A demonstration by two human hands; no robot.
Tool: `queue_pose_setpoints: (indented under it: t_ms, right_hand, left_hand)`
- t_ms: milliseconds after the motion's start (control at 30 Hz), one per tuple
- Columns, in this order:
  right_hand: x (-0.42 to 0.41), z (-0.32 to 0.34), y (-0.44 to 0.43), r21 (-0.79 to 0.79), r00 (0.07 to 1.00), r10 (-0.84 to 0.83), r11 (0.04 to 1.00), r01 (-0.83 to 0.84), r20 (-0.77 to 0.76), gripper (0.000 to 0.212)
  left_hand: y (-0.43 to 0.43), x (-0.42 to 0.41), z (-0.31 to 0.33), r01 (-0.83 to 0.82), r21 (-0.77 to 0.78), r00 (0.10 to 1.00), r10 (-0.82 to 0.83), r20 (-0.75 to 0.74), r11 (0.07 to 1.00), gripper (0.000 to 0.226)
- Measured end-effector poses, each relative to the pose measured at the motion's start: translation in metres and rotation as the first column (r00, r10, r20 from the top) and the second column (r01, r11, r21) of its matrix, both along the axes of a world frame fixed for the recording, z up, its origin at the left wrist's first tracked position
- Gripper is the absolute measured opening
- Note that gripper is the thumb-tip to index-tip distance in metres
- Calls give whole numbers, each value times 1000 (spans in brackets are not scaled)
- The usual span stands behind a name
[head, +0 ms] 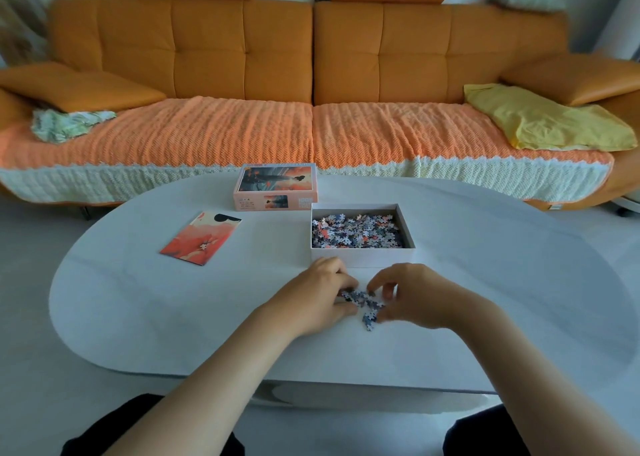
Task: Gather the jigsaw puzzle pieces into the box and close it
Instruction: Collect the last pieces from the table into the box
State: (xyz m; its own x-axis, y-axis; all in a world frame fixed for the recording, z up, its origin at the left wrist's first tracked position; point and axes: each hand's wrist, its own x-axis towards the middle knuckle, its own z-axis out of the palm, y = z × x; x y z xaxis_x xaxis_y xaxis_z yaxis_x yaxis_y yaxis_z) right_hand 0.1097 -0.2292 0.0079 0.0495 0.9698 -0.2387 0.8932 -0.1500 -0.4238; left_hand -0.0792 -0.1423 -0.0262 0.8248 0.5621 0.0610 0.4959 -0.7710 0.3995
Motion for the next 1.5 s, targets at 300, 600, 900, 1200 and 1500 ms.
queue_pose_setpoints:
  t_ms: [300, 600, 900, 1200, 1500]
  right_hand:
    - [-8, -11, 7, 81, 980, -89, 991, 104, -176, 33]
    - [-16, -3, 7, 4, 993, -66, 998, 66, -100, 45]
    - [-16, -3, 15, 38, 985, -88, 995, 94, -147, 39]
    - [-8, -1, 11, -17, 992, -78, 997, 76, -96, 21]
    - [-13, -1, 14, -7, 992, -95, 995, 95, -86, 45]
  left_hand:
    - [10, -19, 18, -69, -151, 998, 70, -3, 986, 49]
    - [20, -44, 22, -129, -173, 981, 100, -167, 976, 45]
    - [24, -31, 17, -182, -217, 983, 174, -58, 959, 35]
    - [13, -16, 10, -19, -119, 999, 15, -35, 993, 47]
    - [19, -19, 14, -65, -149, 998, 68, 9, 987, 58]
